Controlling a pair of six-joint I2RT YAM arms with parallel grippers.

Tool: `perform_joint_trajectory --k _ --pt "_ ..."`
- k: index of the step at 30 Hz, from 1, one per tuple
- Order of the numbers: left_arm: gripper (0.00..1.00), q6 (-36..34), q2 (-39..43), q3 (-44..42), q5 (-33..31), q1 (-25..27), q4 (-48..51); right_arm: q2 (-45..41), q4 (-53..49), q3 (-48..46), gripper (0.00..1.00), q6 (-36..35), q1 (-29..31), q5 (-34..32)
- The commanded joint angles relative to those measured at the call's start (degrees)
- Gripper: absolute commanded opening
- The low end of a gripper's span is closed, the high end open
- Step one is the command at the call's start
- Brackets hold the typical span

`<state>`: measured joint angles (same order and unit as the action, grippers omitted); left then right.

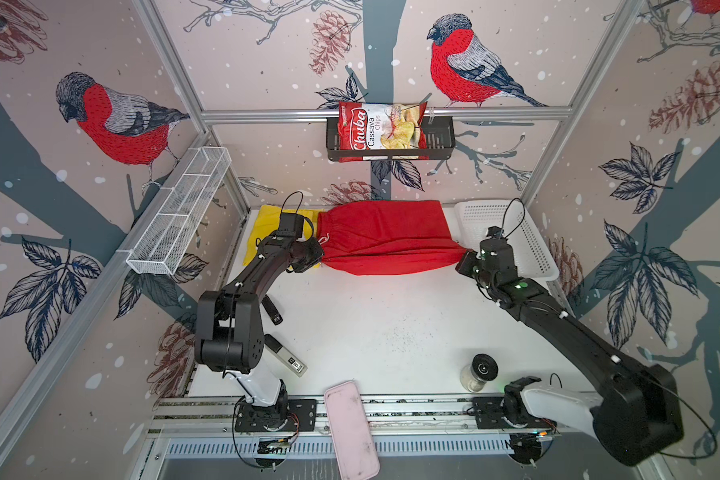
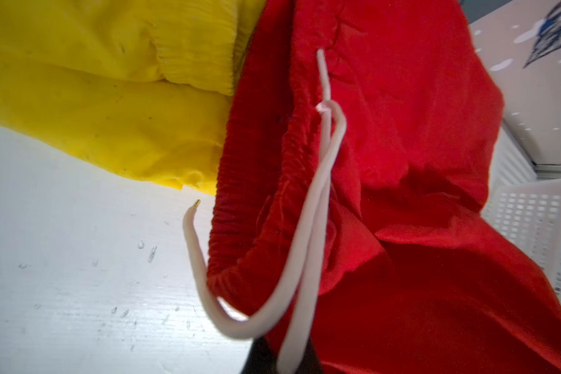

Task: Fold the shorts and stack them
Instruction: 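Pull the red shorts leg toward the robot with the right gripper to unfold it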

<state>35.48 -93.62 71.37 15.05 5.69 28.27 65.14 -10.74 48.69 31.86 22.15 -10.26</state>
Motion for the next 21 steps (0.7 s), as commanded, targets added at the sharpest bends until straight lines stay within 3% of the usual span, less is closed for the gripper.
perform_joint_trajectory --k 1,10,21 --pt "0.00 -0.95 3.10 -0.59 0.29 -0.42 1.96 -3.38 -6.93 1.82 0.00 0.63 -0.16 -2.02" --pt "0.00 -3.45 13.17 -7.73 -2.14 -0.42 6.03 -9.77 -22.20 1.77 0.00 5.01 0.18 4.50" --pt "0.00 -6.91 21.64 -20.91 -7.43 -0.95 10.65 -21.59 -27.71 -13.44 0.02 16.31 3.32 15.77"
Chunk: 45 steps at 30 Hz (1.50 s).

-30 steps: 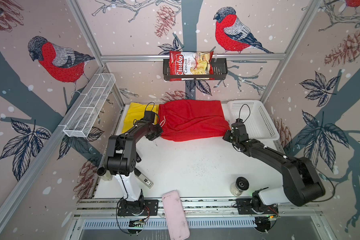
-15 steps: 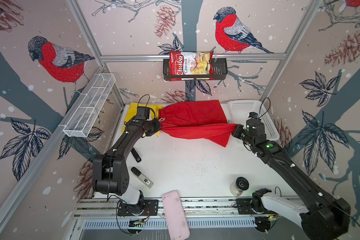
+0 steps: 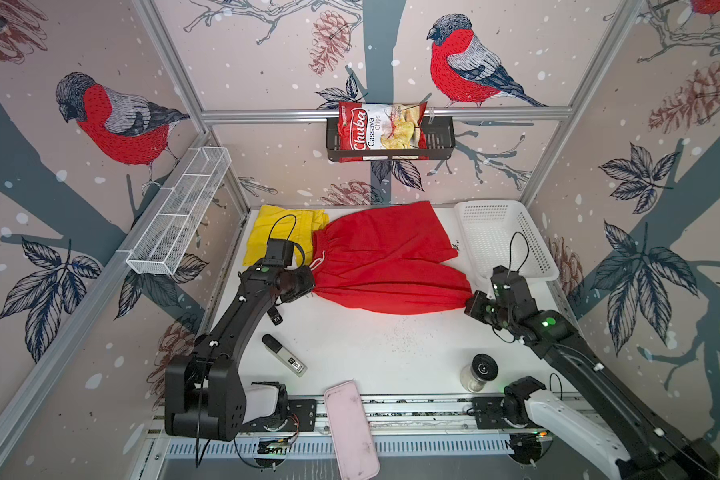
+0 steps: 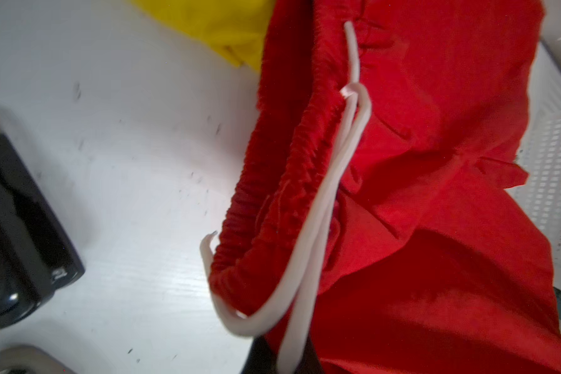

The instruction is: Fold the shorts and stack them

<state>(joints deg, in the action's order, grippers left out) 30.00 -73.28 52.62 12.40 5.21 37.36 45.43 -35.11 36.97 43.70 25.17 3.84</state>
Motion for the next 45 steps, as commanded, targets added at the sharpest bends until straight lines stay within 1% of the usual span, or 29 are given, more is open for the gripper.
perform_joint_trajectory --k 1,3,4,5,6,7,8,10,11,12,13,14,16,19,22,24,25,26,27,28,29,30,32,33,34,36,39,43,45 --pt "0.00 -1.37 1.79 -3.63 -4.40 -0.54 1.08 -2.65 -5.31 -2.08 0.03 5.32 0.63 1.91" --pt "0.00 -1.17 2.60 -5.63 -3.73 -0.55 0.34 -4.51 -8.99 -2.64 0.07 6.67 1.80 1.06" --pt "0.00 -0.99 3.07 -6.47 -3.70 -0.55 0.12 -5.50 -10.89 -2.84 0.12 7.36 2.25 0.83" --pt "0.00 -0.87 3.63 -7.06 -3.83 -0.55 0.12 -6.53 -12.62 -3.03 0.21 7.98 2.66 0.89" --pt "0.00 -0.65 4.17 -7.12 -4.29 -0.55 0.34 -7.44 -13.89 -3.30 0.37 8.66 2.82 1.07" --pt "0.00 -0.49 4.75 -6.79 -4.97 -0.55 0.71 -8.39 -15.32 -3.31 0.49 9.45 2.98 1.13" --pt "0.11 -0.18 5.29 -6.41 -5.74 -0.55 0.98 -9.35 -16.67 -3.03 0.55 10.26 3.08 1.03" --pt "0.43 0.43 6.19 -5.23 -7.07 -0.72 1.88 -11.11 -18.40 -1.15 0.65 10.95 3.09 -0.20" --pt "0.57 0.33 6.66 -4.64 -6.97 -0.97 2.17 -11.40 -19.07 0.71 0.69 10.89 3.05 -1.74" --pt "0.66 0.24 7.20 -4.14 -6.94 -1.08 2.40 -11.42 -19.51 2.38 0.70 10.66 3.08 -3.56" --pt "0.72 0.41 7.75 -3.70 -7.03 -1.25 2.52 -10.89 -19.51 4.49 0.70 10.02 3.03 -5.36" --pt "0.75 0.51 8.29 -3.26 -7.05 -1.26 2.58 -9.87 -19.02 6.20 0.70 9.23 3.05 -6.73" --pt "0.77 0.19 9.06 -2.13 -6.71 -1.30 2.72 -6.57 -17.54 8.34 0.70 7.59 3.17 -8.66" --pt "0.78 0.30 9.94 -0.94 -5.89 -1.35 2.06 -0.71 -11.97 9.05 0.70 5.02 4.20 -10.40" --pt "0.79 2.23 10.00 -2.10 -3.97 -1.26 -1.35 5.74 -5.87 9.04 0.68 2.67 6.38 -15.07" --pt "0.79 3.95 8.77 -2.54 -2.41 -1.03 -2.87 10.19 -2.22 9.47 0.61 1.11 7.82 -18.24" --pt "0.78 4.59 7.88 -2.86 -2.08 -0.61 -3.67 12.82 -0.32 9.84 0.53 0.09 8.48 -19.91" --pt "0.78 5.09 6.92 -2.91 -1.83 -0.16 -4.78 15.26 1.40 10.21 0.34 -1.01 8.73 -21.40" --pt "0.77 5.52 5.95 -2.96 -1.69 0.35 -5.56 17.50 2.71 10.62 0.19 -1.99 8.82 -22.84" --pt "0.74 5.82 4.61 -2.63 -1.69 1.20 -6.46 20.07 3.84 11.09 0.07 -2.58 8.76 -24.68" --pt "0.68 6.10 2.98 -2.01 -1.76 2.19 -7.13 22.72 5.02 11.44 0.02 -3.40 8.69 -26.66" --pt "0.61 6.35 1.53 -1.27 -1.99 3.18 -7.46 25.09 5.83 11.80 0.01 -3.99 8.46 -27.45" --pt "0.32 6.90 -1.90 0.80 -2.32 5.76 -8.03 30.96 7.36 13.12 0.00 -4.89 7.14 -27.80" --pt "0.25 7.17 -3.30 1.45 -2.94 7.06 -8.38 33.22 8.33 13.40 0.00 -5.55 6.29 -27.13" --pt "0.21 7.46 -4.81 2.09 -3.67 8.38 -8.96 35.52 9.55 13.72 0.00 -6.25 5.38 -26.19" --pt "0.17 8.23 -7.62 2.40 -3.53 10.08 -10.72 39.33 11.84 14.37 0.02 -7.73 3.68 -24.15" --pt "0.12 9.26 -11.79 2.03 -2.97 10.86 -12.32 43.52 14.90 14.93 0.05 -8.77 1.81 -22.74" --pt "0.11 10.21 -15.53 -0.49 -2.58 11.15 -15.03 47.33 17.17 15.17 0.09 -9.33 -0.18 -19.85" --pt "0.11 10.68 -17.17 -1.70 -2.01 11.14 -16.58 48.60 18.18 14.97 0.15 -9.62 -0.79 -18.87"
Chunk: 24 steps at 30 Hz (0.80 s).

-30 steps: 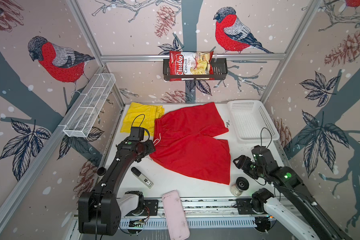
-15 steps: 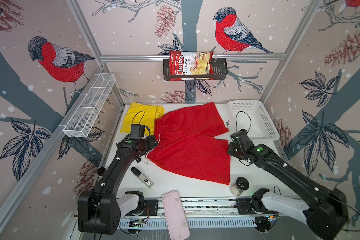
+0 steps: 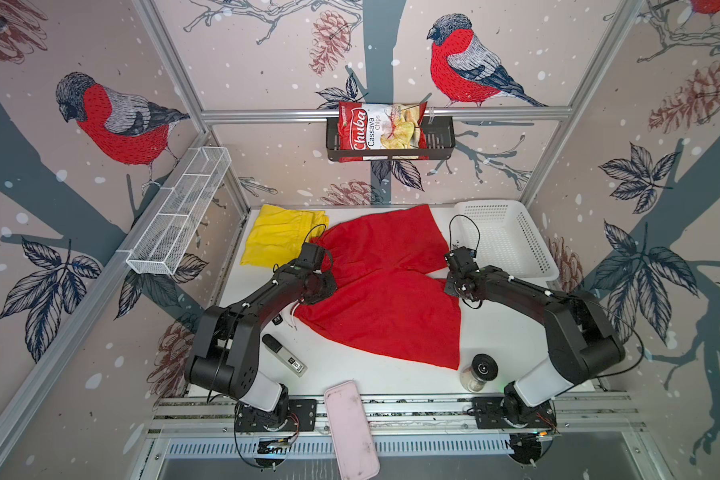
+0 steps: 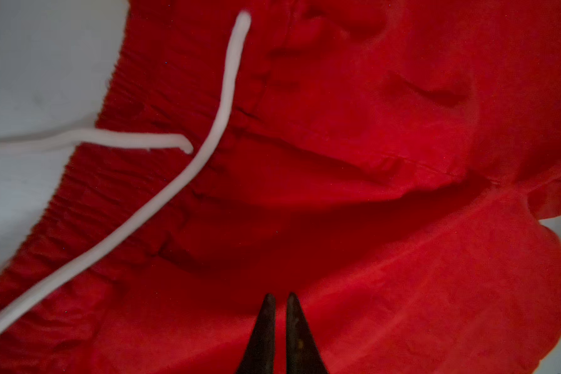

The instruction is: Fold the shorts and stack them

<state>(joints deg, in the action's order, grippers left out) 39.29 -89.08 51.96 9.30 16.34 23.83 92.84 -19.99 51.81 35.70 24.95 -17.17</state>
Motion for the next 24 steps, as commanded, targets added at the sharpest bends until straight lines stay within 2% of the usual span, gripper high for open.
perform_joint_trajectory --k 1,4,9,15,20,24 --pt "0.10 1.70 -2.21 -1.45 1.46 0.05 -3.69 1.66 3.64 -0.09 0.20 -1.75 -0.78 2.71" --pt "0.10 2.03 -4.66 -1.55 1.69 0.32 -4.63 2.76 5.07 -0.39 0.33 -1.79 -1.30 4.96" --pt "0.09 1.28 -8.19 0.18 2.34 0.36 -4.30 5.92 3.82 2.37 0.32 -4.84 -3.84 3.42" --pt "0.09 0.71 -9.27 1.26 2.19 0.49 -3.59 9.35 2.97 7.95 0.33 -8.64 -7.03 5.29" --pt "0.08 -0.03 -9.61 1.31 1.73 0.51 -2.65 7.55 4.60 7.09 0.34 -6.98 -6.67 10.33" --pt "0.08 -0.52 -9.68 1.06 1.20 0.45 -1.97 6.55 6.69 4.73 0.41 -4.83 -5.89 13.01"
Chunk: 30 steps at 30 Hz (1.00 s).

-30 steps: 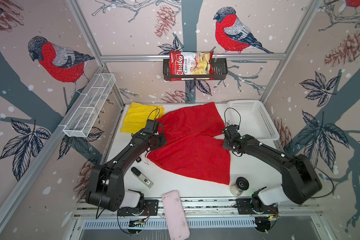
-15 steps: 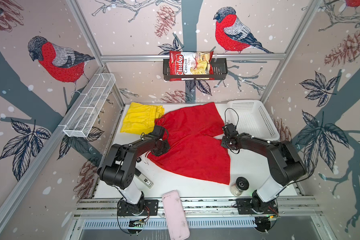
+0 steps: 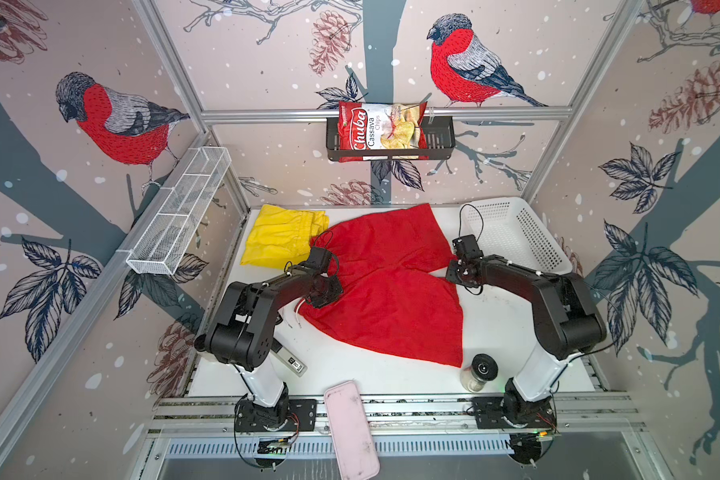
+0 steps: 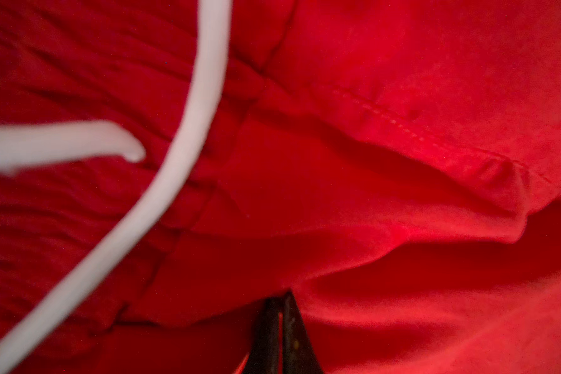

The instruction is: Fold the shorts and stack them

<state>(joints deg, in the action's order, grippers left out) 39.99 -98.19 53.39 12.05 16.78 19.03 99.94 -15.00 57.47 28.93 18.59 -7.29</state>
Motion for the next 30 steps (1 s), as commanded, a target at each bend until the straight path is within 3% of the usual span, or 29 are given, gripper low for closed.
perform_joint_trajectory --k 1,5,11,20,27,29,30 --pt "0.08 -1.23 -0.55 -0.43 -1.59 0.02 2.94 -0.33 1.97 -1.36 0.43 2.33 0.57 3.20" --pt "0.08 -1.31 -0.42 -0.70 -1.72 0.09 3.03 1.23 4.24 -2.89 0.44 3.16 0.95 4.63" --pt "0.08 -1.75 -0.03 -1.82 -2.41 0.02 3.48 1.58 4.65 -2.60 0.01 3.94 1.21 2.22" --pt "0.07 -1.52 0.63 -5.02 -2.63 -0.03 2.64 -3.12 -2.58 6.91 0.00 1.17 1.17 -16.27" --pt "0.06 -0.98 1.63 -7.10 -1.34 -0.07 1.01 0.49 -5.30 11.16 0.00 -1.28 2.49 -25.63" --pt "0.06 -0.47 1.91 -7.68 -0.55 -0.05 0.24 1.57 -5.83 11.32 0.04 -1.46 3.84 -28.41" --pt "0.07 -0.03 1.95 -7.77 0.60 -0.07 -0.35 2.00 -6.38 11.56 0.11 -1.50 4.61 -29.82"
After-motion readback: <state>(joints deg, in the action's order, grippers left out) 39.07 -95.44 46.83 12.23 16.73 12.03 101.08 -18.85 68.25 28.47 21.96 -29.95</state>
